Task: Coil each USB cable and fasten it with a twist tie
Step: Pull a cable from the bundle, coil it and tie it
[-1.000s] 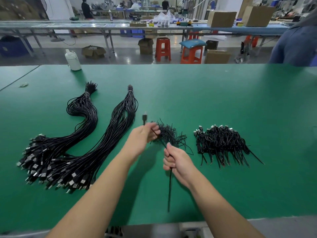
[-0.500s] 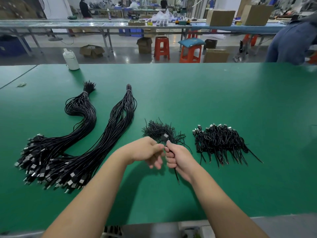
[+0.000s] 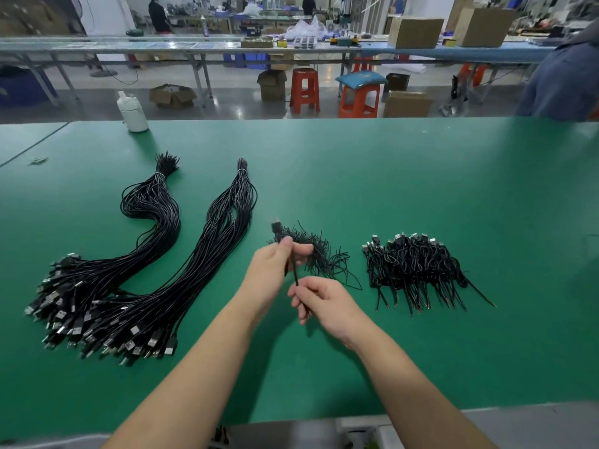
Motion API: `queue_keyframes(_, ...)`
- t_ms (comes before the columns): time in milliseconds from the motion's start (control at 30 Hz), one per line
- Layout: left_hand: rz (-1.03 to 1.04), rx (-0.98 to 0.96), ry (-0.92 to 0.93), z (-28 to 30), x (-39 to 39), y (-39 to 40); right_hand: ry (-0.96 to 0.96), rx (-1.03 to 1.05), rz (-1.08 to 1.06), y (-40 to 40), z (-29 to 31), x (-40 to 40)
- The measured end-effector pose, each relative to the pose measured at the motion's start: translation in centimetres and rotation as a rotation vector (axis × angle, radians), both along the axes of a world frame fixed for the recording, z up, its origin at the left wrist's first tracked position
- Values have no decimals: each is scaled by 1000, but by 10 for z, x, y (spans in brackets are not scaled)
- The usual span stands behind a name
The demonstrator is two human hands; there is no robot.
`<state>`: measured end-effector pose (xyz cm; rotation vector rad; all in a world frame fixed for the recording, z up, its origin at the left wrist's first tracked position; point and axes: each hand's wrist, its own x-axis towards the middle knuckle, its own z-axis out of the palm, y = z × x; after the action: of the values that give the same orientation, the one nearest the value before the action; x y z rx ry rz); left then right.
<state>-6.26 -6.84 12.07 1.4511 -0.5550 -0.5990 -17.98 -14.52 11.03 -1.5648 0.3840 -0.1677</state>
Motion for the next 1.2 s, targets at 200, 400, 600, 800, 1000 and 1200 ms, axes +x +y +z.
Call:
queue_keyframes(200, -73, -336, 480, 9, -4, -7, 79, -57, -127, -5, -2, 9)
queue_keyframes(400, -212, -324, 467, 8, -4, -1, -111, 113, -54, -4, -1, 7)
queue_keyframes(600, -388, -89, 485, 14, -2, 5, -131, -15, -140, -5, -9, 6)
queue_keyframes(800, -365, 171, 255, 18, -3, 9, -33, -314, -116, -6, -25, 7)
queue_keyframes(1000, -149, 390, -275, 14, -17, 3, 34, -420, -153, -2, -24, 10)
queue_keyframes(1200, -380, 192, 6, 10, -12, 15, 7, -323, -118, -11, -25, 2)
